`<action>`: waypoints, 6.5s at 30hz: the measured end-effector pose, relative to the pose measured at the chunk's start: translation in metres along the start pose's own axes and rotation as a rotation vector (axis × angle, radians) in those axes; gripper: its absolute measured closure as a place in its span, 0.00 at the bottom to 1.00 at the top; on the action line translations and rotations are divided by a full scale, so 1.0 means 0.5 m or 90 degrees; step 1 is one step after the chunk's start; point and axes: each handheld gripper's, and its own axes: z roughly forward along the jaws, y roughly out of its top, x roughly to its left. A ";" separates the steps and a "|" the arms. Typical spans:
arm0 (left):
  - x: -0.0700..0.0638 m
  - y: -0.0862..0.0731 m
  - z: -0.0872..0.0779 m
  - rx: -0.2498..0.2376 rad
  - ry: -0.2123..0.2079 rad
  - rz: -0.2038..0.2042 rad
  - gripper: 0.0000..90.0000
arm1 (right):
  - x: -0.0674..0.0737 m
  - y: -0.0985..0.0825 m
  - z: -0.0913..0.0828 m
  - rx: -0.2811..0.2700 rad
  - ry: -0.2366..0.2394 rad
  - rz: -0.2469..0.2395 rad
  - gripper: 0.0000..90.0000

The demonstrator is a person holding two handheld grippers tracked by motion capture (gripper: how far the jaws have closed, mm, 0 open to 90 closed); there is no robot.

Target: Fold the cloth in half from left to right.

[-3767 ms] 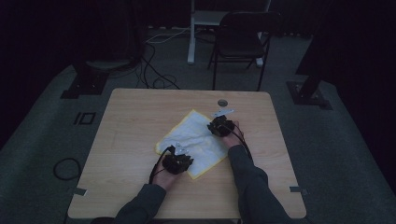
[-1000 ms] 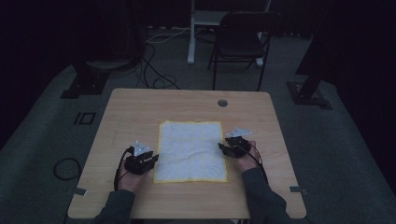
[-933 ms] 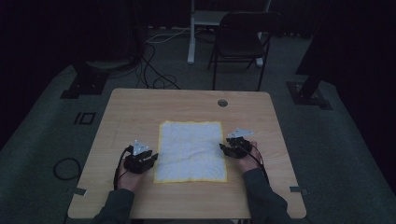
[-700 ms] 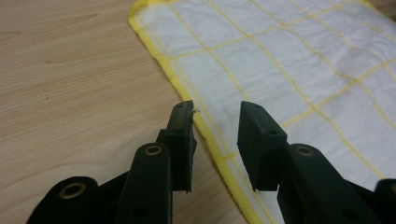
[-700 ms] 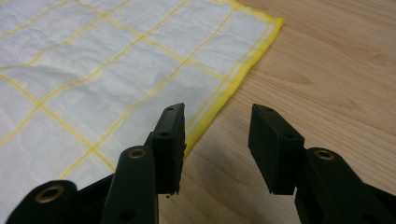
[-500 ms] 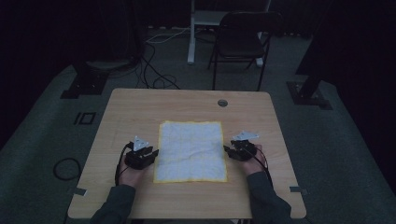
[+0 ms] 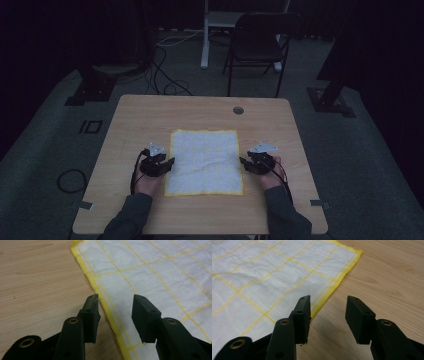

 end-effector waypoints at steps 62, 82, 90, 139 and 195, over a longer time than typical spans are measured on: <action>-0.023 0.008 0.045 0.008 0.010 -0.027 0.94 | -0.002 -0.026 -0.012 0.008 0.002 0.014 0.61; -0.013 0.005 0.041 0.004 -0.001 -0.034 0.98 | 0.006 -0.027 -0.009 0.013 0.012 0.008 0.61; -0.001 0.003 0.033 0.000 -0.005 -0.047 0.98 | 0.007 -0.027 -0.010 0.011 0.012 0.009 0.61; -0.088 0.116 -0.008 -0.106 -0.144 -0.026 0.98 | 0.007 -0.029 -0.007 0.011 0.016 0.011 0.61; -0.205 0.156 0.063 -0.086 -0.216 0.007 0.98 | -0.005 -0.036 -0.014 0.007 0.009 0.028 0.61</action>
